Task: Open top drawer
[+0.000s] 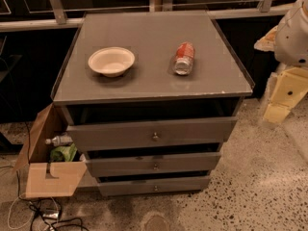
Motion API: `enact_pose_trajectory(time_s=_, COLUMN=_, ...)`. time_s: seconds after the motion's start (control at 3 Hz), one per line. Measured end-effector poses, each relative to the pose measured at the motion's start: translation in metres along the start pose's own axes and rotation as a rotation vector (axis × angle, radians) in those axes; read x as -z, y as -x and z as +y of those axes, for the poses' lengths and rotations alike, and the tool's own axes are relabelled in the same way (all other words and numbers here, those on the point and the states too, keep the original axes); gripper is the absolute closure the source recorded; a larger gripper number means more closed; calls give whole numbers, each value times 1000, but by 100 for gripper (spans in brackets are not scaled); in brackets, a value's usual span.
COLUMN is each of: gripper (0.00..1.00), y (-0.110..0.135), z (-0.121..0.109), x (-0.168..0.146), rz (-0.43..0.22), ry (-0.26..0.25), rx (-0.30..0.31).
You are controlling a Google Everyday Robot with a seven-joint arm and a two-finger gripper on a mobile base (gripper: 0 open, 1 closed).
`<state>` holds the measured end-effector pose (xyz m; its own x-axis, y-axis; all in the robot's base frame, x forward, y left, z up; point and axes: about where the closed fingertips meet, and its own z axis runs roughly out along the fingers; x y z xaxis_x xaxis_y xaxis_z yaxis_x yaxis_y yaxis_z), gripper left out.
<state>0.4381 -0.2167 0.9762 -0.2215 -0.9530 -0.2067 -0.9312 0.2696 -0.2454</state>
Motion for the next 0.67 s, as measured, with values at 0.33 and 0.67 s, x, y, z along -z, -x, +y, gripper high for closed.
enact_pose_trajectory(time_s=0.33, gripper=0, y=0, z=0, x=0, rz=0, ry=0, rx=0)
enact_pose_trajectory(time_s=0.67, gripper=0, y=-4, z=8, x=-18, rz=-15, ry=-9, rx=2)
